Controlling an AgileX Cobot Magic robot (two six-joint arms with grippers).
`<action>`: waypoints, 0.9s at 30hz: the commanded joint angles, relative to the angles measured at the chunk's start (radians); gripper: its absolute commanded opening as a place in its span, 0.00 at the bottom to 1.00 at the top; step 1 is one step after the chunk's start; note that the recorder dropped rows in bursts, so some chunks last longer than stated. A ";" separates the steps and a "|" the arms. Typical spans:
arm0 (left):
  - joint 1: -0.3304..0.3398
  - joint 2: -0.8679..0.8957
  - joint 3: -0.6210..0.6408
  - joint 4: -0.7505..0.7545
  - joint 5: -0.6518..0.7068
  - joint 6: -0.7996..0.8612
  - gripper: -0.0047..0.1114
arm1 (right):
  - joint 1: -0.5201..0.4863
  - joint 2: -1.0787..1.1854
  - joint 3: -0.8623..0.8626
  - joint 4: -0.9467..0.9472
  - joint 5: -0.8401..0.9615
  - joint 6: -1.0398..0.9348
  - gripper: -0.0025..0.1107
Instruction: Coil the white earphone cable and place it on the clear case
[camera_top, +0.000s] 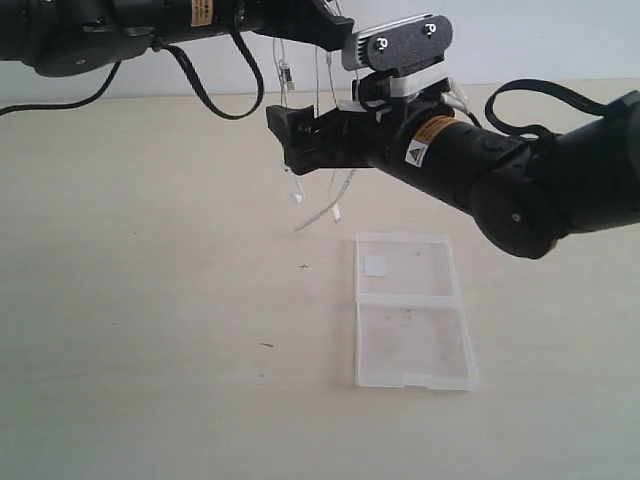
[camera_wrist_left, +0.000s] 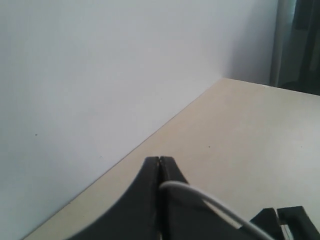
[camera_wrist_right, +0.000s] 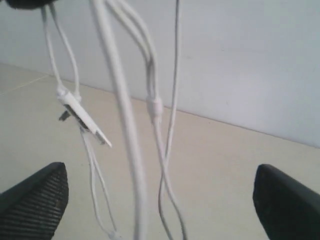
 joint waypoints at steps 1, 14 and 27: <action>0.002 -0.030 -0.008 0.001 -0.014 -0.023 0.04 | 0.001 0.065 -0.091 -0.008 0.060 -0.012 0.86; 0.002 -0.032 -0.008 0.003 -0.014 -0.023 0.04 | 0.001 0.098 -0.143 -0.199 0.095 0.025 0.86; 0.002 -0.032 -0.008 0.005 -0.008 -0.039 0.04 | 0.001 0.089 -0.143 -0.185 0.128 0.023 0.86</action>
